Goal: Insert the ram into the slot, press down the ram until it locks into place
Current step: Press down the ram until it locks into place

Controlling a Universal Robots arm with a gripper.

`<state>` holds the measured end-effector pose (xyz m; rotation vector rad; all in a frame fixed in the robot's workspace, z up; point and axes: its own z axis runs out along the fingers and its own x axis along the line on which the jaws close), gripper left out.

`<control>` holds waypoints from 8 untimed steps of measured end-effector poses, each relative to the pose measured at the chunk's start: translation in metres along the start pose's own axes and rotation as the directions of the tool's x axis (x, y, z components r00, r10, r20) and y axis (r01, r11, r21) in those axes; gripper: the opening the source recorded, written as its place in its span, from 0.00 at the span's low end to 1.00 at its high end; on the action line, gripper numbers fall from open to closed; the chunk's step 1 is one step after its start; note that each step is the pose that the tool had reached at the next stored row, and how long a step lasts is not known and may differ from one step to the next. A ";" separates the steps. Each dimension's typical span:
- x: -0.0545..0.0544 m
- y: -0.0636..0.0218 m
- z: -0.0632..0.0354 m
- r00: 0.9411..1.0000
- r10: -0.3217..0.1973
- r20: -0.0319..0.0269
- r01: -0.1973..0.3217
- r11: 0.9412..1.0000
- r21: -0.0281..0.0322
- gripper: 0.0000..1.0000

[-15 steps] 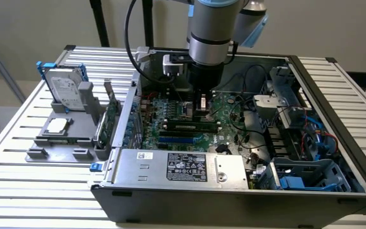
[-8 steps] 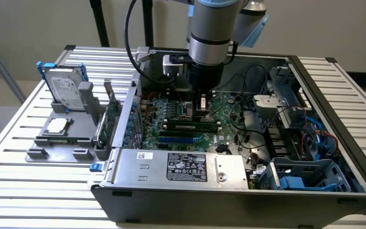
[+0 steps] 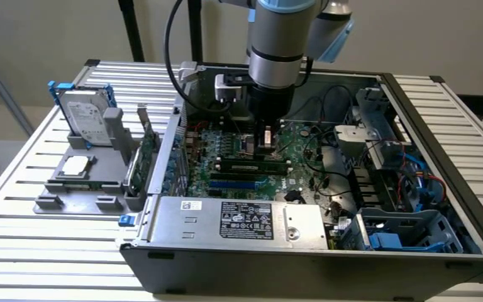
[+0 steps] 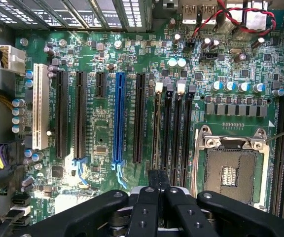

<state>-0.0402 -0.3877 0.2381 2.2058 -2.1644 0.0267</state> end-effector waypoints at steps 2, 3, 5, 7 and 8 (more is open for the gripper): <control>0.000 0.0000 0.0009 1.000 0.000 0.000 0.000 1.000 0.000 0.11; 0.000 0.0000 0.0014 1.000 0.000 0.000 0.000 1.000 0.000 0.11; 0.000 0.0000 0.0023 1.000 0.000 0.000 0.000 1.000 0.000 0.11; 0.000 0.0000 0.0033 1.000 0.000 0.000 0.000 1.000 0.000 0.11; 0.000 0.0000 0.0038 1.000 0.001 0.000 -0.001 1.000 0.000 0.11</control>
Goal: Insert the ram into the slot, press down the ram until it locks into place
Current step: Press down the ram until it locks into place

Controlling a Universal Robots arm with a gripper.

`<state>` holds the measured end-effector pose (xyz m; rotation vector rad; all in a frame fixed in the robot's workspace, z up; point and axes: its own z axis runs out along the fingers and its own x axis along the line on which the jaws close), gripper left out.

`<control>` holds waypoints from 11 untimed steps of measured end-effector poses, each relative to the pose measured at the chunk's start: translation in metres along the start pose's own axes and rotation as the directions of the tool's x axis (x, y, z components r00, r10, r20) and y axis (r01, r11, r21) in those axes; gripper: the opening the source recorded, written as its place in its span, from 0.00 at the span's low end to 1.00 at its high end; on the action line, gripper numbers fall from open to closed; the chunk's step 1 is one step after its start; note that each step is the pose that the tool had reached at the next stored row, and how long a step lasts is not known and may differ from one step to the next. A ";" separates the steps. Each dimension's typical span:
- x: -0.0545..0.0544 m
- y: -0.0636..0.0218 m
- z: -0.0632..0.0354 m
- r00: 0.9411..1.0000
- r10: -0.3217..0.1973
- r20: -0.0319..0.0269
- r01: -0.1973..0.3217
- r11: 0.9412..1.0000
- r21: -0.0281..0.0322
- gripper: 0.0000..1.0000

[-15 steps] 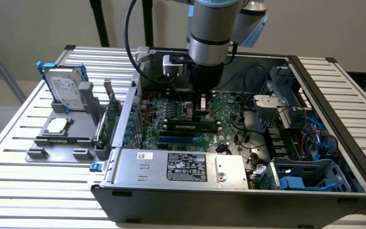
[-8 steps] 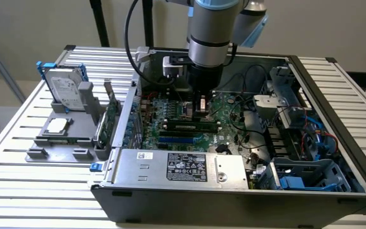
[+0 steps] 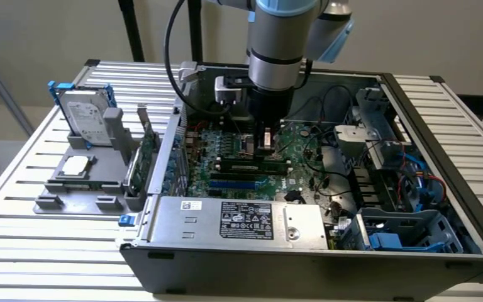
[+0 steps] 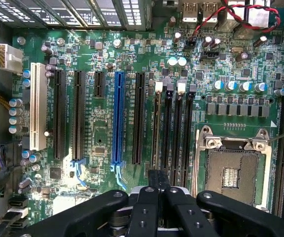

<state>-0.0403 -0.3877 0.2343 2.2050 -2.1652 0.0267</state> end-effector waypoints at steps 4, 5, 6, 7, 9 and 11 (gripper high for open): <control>0.000 0.0000 0.0023 1.000 0.000 0.000 0.000 1.000 0.000 0.11; 0.000 0.0001 0.0030 1.000 0.000 0.000 0.000 1.000 0.000 0.11; 0.000 0.0001 0.0037 1.000 0.000 0.000 0.000 1.000 0.000 0.11; 0.000 0.0001 0.0042 1.000 0.001 -0.001 -0.001 1.000 0.000 0.11; 0.000 0.0002 0.0056 1.000 0.001 -0.001 -0.001 1.000 0.000 0.11; 0.000 0.0002 0.0073 1.000 0.001 0.000 -0.001 1.000 0.000 0.11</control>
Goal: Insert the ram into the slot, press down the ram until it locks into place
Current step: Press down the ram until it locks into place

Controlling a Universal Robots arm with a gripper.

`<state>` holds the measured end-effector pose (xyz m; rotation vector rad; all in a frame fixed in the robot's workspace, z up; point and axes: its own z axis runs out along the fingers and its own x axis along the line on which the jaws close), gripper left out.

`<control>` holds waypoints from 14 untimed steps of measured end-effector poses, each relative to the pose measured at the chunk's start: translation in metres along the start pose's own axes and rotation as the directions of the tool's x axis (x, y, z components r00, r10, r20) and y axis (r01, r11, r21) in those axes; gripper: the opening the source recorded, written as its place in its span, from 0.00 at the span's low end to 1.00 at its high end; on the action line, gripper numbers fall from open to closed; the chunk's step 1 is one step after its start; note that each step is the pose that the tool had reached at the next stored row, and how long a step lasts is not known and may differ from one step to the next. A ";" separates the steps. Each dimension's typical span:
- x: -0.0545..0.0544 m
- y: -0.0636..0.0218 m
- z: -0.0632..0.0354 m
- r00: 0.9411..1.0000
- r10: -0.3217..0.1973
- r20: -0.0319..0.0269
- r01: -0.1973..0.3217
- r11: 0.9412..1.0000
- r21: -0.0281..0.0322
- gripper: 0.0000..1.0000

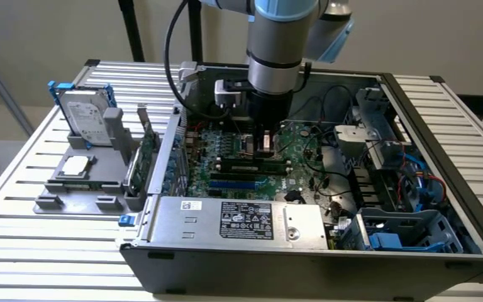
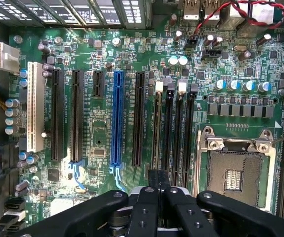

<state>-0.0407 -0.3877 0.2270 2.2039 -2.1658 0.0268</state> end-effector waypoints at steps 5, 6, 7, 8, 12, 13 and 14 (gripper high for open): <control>0.000 0.0002 -0.0038 1.000 0.000 0.003 0.000 1.000 -0.001 0.11; 0.000 0.0004 -0.0088 1.000 0.000 0.001 0.000 1.000 -0.002 0.11; 0.001 0.0005 -0.0135 1.000 0.000 0.000 0.000 1.000 -0.003 0.11; 0.001 0.0005 -0.0173 1.000 0.000 0.000 0.000 1.000 -0.004 0.11; 0.001 0.0006 -0.0233 1.000 0.000 0.001 0.000 1.000 -0.004 0.11; 0.001 0.0006 -0.0233 1.000 0.000 0.000 0.000 1.000 -0.004 0.11; 0.001 0.0006 -0.0233 1.000 0.000 0.000 0.000 1.000 -0.004 0.11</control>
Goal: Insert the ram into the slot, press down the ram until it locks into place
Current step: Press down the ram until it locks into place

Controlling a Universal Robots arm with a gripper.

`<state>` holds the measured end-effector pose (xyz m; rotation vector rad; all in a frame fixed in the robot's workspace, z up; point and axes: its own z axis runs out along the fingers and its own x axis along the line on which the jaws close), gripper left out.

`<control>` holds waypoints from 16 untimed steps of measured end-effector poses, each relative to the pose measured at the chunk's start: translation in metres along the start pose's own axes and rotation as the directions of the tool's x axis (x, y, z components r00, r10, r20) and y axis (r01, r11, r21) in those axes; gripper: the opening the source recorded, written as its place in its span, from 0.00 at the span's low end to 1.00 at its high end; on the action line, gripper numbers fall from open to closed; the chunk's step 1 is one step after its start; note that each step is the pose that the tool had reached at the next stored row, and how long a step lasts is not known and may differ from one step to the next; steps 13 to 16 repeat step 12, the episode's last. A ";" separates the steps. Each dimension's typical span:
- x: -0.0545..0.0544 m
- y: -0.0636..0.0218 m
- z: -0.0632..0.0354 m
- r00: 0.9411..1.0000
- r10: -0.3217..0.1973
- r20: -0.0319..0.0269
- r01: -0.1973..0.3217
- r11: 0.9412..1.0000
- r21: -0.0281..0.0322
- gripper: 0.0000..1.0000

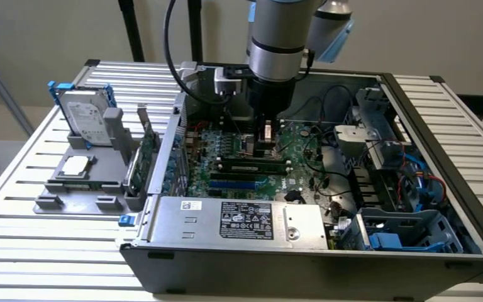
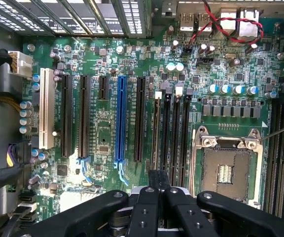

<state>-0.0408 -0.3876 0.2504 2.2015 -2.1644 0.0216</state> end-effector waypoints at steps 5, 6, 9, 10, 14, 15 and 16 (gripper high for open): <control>0.000 0.0000 0.0000 1.000 0.000 0.000 0.000 1.000 0.000 0.11; 0.000 0.0000 0.0000 1.000 0.000 0.000 0.000 1.000 0.000 0.11; 0.000 0.0000 0.0000 1.000 0.000 0.000 0.000 1.000 0.000 0.11; 0.000 0.0000 0.0000 1.000 0.000 0.000 0.000 1.000 0.000 0.11; 0.000 0.0000 -0.0001 1.000 0.000 0.000 0.000 1.000 0.000 0.11; 0.000 0.0000 -0.0001 1.000 0.000 0.000 0.000 1.000 0.000 0.11; 0.000 0.0000 -0.0001 1.000 0.000 0.000 0.000 1.000 0.000 0.11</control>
